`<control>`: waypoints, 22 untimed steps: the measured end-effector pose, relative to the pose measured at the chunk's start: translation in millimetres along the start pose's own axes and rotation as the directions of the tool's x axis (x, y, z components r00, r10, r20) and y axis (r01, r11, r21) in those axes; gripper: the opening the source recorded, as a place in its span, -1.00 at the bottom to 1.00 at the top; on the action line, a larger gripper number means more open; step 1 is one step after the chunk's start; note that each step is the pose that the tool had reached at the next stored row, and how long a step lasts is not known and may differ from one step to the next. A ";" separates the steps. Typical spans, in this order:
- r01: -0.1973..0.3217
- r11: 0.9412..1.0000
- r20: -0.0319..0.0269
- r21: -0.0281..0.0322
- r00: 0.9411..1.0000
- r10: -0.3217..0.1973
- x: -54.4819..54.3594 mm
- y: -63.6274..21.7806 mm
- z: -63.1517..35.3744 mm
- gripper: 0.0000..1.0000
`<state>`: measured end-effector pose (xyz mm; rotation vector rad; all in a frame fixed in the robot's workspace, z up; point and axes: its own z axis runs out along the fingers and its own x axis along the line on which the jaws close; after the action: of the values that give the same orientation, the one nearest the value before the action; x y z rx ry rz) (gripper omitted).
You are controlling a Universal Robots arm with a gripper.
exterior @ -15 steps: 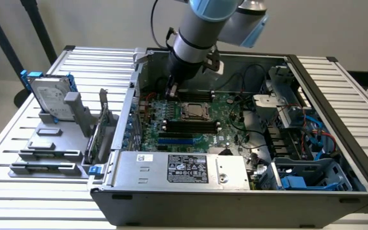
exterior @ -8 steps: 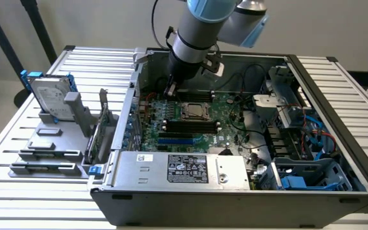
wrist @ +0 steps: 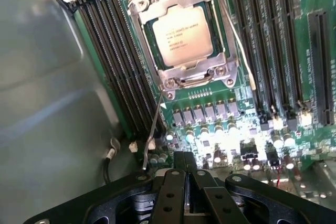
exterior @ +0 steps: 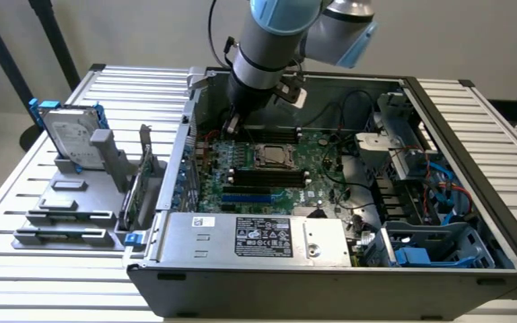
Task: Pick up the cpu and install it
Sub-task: 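Install the first cpu locking lever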
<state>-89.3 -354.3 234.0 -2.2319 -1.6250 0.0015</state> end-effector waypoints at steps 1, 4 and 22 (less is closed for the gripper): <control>-0.002 1.000 -0.007 0.000 1.000 0.002 -0.3 -0.9 0.2 -0.79; -0.010 1.000 -0.027 -0.004 1.000 0.010 -0.5 -1.9 0.5 -0.79; -0.087 0.995 -0.100 -0.048 0.992 0.082 -0.7 -9.4 -1.8 -0.79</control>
<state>-97.8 -353.0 238.4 -2.3007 -1.4943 -0.1281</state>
